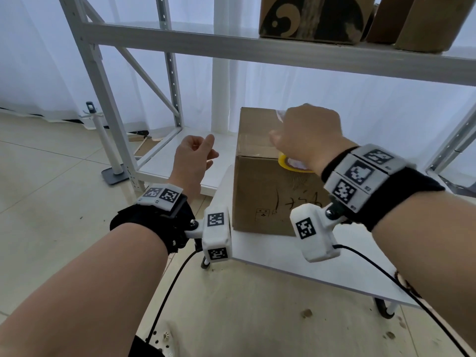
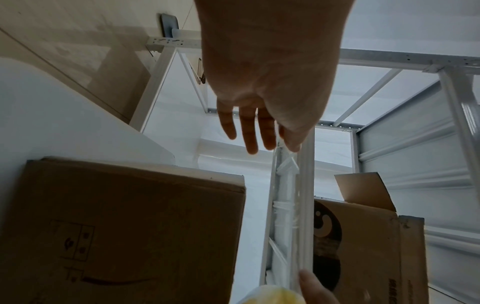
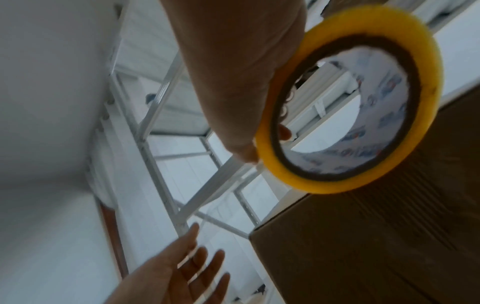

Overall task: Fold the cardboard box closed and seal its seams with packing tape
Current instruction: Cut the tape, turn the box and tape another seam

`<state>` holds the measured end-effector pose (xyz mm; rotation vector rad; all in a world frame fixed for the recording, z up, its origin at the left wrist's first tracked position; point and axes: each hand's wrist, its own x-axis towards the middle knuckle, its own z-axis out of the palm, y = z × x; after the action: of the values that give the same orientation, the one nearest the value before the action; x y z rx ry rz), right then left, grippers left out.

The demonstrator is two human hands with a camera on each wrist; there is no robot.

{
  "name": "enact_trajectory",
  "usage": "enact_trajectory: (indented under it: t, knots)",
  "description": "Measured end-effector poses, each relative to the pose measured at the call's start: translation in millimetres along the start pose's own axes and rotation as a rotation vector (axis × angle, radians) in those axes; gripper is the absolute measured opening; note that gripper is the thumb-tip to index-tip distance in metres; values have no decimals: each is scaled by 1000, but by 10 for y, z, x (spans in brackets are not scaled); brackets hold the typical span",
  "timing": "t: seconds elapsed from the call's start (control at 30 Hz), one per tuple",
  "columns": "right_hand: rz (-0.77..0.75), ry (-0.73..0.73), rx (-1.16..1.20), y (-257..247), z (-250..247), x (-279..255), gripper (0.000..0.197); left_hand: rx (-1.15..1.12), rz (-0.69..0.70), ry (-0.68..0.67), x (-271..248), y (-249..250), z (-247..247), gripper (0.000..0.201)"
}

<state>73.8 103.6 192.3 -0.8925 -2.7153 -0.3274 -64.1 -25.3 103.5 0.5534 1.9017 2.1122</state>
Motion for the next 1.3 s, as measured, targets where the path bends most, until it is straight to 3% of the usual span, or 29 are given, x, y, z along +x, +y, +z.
enact_trajectory:
  t: [0.07, 0.17, 0.23, 0.27, 0.33, 0.43, 0.53, 0.57, 0.63, 0.73, 1.0, 1.13, 1.3]
  knots:
    - [102, 34, 273, 193, -25, -69, 34, -8, -11, -17, -14, 49, 57, 16]
    - [271, -49, 751, 436, 55, -147, 43, 63, -21, -46, -30, 111, 194, 19]
    - [424, -154, 942, 547, 183, -194, 72, 109, -36, -116, -39, 110, 267, 25]
    - [475, -192, 988, 587, 232, -234, 86, 134, -44, -153, -46, 98, 299, 26]
    - [587, -176, 1028, 717, 396, -259, 95, 149, -65, -218, -70, 74, 361, 27]
    - [738, -165, 1113, 914, 565, -305, 84, 36, -106, -286, -139, 91, 486, 30]
    - [783, -228, 1175, 1019, 618, -394, 63, -38, -127, -313, -169, 94, 581, 35]
    - [797, -238, 1184, 1021, 606, -411, 65, -39, -134, -315, -181, 90, 586, 35]
    - [837, -260, 1239, 1035, 610, -464, 88, -44, -152, -317, -239, 78, 574, 34]
    - [843, -264, 1317, 1179, 812, -523, 113, -61, -150, -308, -400, 65, 529, 34]
    - [847, -270, 1254, 1137, 632, -1206, 108, -19, -182, -290, -1082, 195, 377, 34]
    - [824, -264, 1188, 976, 333, -1526, 124, 64, -157, -232, -1347, 259, 326, 31]
    - [588, -187, 920, 765, -118, -1666, 94, 194, -135, -173, -1498, 402, 225, 22]
